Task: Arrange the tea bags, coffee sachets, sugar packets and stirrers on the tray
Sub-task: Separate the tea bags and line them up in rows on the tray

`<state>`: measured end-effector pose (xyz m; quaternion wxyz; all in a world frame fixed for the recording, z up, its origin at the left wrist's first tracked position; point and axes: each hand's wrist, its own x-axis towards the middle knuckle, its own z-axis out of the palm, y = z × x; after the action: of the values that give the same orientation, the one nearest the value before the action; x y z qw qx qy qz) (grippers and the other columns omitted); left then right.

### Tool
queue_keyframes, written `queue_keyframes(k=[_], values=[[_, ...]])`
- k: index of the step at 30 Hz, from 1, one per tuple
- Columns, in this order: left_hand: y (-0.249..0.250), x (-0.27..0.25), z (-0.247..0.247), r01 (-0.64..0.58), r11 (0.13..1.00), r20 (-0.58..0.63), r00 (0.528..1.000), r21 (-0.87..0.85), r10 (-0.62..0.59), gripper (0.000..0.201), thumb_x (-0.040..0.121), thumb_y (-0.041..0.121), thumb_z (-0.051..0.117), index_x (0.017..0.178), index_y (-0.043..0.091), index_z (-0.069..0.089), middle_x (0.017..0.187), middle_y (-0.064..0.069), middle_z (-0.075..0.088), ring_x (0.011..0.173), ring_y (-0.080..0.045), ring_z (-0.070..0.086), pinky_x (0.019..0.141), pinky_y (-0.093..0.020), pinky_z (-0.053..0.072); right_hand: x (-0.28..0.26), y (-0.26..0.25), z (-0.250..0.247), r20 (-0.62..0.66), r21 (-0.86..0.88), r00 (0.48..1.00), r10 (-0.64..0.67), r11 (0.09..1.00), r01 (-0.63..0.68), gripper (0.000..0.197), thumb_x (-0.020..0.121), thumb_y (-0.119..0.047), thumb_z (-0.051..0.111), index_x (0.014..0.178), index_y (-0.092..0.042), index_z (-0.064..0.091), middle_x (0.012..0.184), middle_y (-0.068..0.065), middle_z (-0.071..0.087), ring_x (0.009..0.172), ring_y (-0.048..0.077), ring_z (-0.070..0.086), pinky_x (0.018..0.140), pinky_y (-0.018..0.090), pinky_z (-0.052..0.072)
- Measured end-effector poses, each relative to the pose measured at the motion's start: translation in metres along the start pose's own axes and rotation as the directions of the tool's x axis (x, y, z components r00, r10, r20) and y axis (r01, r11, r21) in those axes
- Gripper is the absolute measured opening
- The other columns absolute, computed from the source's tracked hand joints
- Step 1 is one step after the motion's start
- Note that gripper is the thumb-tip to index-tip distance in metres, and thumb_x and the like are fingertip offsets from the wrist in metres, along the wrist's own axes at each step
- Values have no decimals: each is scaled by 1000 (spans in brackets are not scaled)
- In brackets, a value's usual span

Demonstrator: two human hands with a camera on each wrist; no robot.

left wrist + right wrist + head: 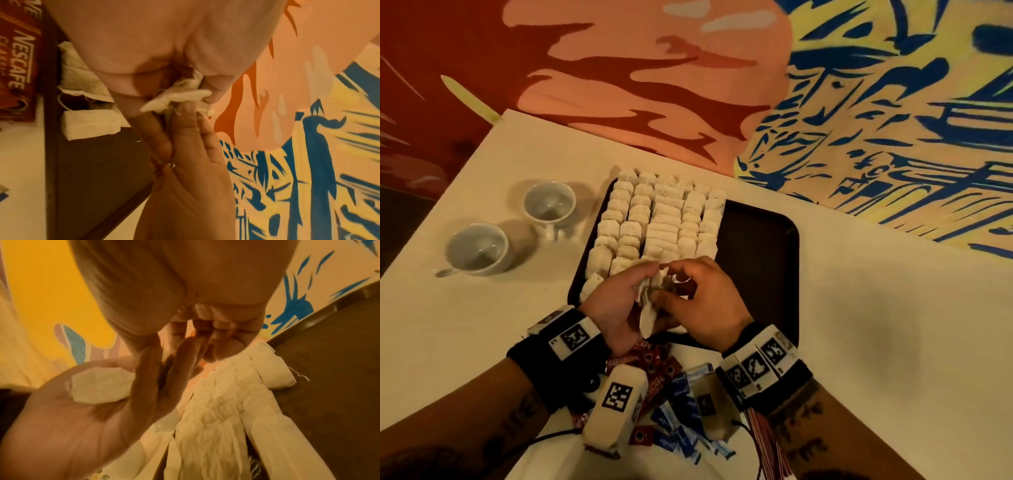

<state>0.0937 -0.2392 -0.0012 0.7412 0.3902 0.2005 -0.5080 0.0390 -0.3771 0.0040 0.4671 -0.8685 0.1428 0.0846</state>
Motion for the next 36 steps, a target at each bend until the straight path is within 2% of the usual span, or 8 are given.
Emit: queue_keyframes(k=[3,7,12,16,24,28,32,36], values=[[-7,5,-3,-6,966,-74,997,260,26,49,96,50,53,126,12,65,108,-22,66,70,-20,60,44,-23,44,-7,2,2,-52,37,998,22,999,-20,12,83,-30,76,91,-27,67,95,-4,59,81,6,60,71,16,46],[-20,6,-9,-16,820,-159,979,571,130,74,78,78,55,89,8,76,52,-14,47,36,-19,37,44,-26,27,-14,12,4,-88,256,990,109,963,-84,21,81,-15,76,74,-25,59,72,-5,63,65,4,57,62,24,48],[-26,0,-13,-142,773,-24,980,618,200,68,66,73,62,101,16,75,58,-21,56,41,-17,45,43,-23,34,-18,22,-2,-129,408,971,199,904,-131,22,84,-16,79,72,-14,61,64,-1,67,59,8,60,62,32,52],[-23,5,-19,-216,707,5,958,674,288,58,64,54,82,110,19,74,101,-2,77,101,-20,72,97,-47,53,-15,27,-5,-119,421,974,193,898,-126,14,88,-23,75,83,-12,69,76,4,73,66,7,65,65,28,52],[-15,5,-23,-191,446,-17,906,875,422,8,84,36,75,88,29,75,84,8,76,81,-7,71,79,-31,57,8,45,-25,-84,123,988,126,986,-115,4,87,-27,76,88,-30,74,86,-9,76,82,3,71,78,24,57],[-12,5,-28,-147,590,-168,880,794,445,33,95,41,60,77,14,69,55,6,64,46,-5,54,51,-20,41,33,62,-38,-45,-187,980,193,962,-198,4,90,-29,69,88,-31,67,90,-8,72,81,8,67,67,22,53],[-7,5,-36,-111,781,-290,889,615,355,41,97,47,52,80,10,58,50,1,41,41,-10,32,40,-22,26,50,74,-31,190,-434,945,266,886,-162,11,88,-23,66,89,-33,68,100,-6,71,88,12,67,74,26,56],[-1,2,-37,-129,835,-312,888,535,338,39,99,43,52,75,13,54,52,1,36,38,-8,29,36,-19,24,66,77,-29,111,-454,954,278,868,-200,7,87,-27,71,85,-32,67,95,-5,70,86,13,66,75,30,57]])
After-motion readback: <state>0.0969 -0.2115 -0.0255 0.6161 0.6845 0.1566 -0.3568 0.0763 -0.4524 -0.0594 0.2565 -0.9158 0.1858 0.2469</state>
